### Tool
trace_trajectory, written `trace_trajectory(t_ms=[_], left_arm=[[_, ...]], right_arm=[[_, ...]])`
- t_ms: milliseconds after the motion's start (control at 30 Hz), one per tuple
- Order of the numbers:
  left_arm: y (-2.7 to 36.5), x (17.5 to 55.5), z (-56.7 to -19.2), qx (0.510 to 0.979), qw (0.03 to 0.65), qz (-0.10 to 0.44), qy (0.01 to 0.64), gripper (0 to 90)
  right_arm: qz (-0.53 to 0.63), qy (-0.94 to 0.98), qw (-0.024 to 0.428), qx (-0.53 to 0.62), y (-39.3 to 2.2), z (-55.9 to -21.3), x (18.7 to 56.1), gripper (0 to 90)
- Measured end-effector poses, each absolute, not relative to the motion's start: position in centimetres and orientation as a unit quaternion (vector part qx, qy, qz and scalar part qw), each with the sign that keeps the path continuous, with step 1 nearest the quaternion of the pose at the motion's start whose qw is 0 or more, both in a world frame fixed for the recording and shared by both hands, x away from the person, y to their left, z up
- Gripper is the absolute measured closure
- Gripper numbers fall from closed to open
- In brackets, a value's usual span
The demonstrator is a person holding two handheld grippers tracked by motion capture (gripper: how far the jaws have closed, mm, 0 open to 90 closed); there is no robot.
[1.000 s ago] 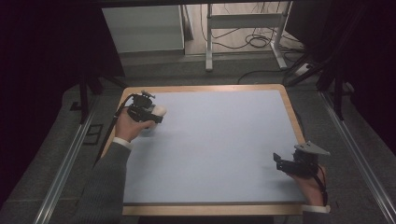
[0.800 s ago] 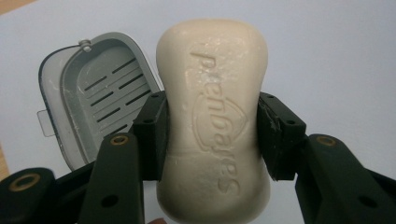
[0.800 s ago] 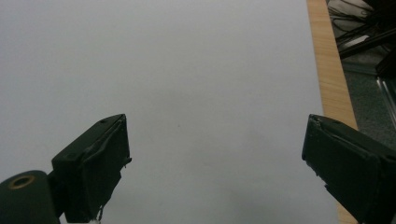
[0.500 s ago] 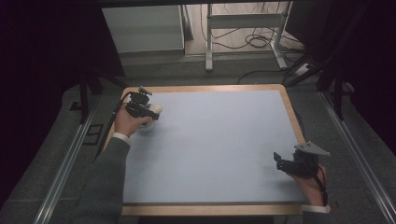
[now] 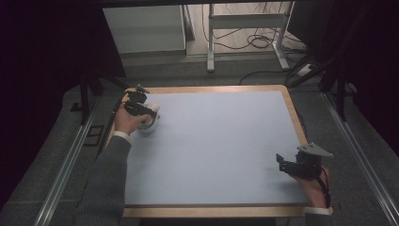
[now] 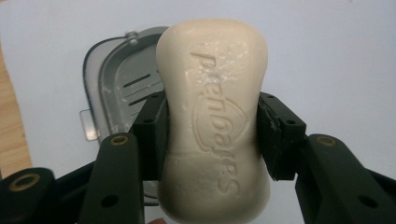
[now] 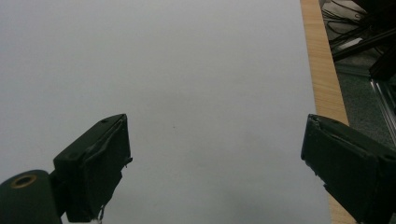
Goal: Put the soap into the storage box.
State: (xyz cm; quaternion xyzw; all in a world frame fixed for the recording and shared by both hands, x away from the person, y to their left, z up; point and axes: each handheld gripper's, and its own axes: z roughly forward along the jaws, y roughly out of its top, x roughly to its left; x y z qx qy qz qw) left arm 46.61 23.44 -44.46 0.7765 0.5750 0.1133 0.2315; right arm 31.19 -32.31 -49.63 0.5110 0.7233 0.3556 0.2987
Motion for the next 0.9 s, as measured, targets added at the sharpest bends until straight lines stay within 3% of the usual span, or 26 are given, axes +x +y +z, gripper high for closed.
trace_trajectory(t_ms=[667,900], left_arm=[[24.6,48.3,-47.1,0.756,0.213,0.110,0.610,49.1],[24.5,47.8,-46.6,0.751,0.232,0.115,0.608,39.2]], right_arm=[[0.348,0.724,0.300,0.515,-32.6,-49.9,31.3,8.1],[0.348,0.725,0.299,0.513,-32.4,-49.9,31.3,8.1]])
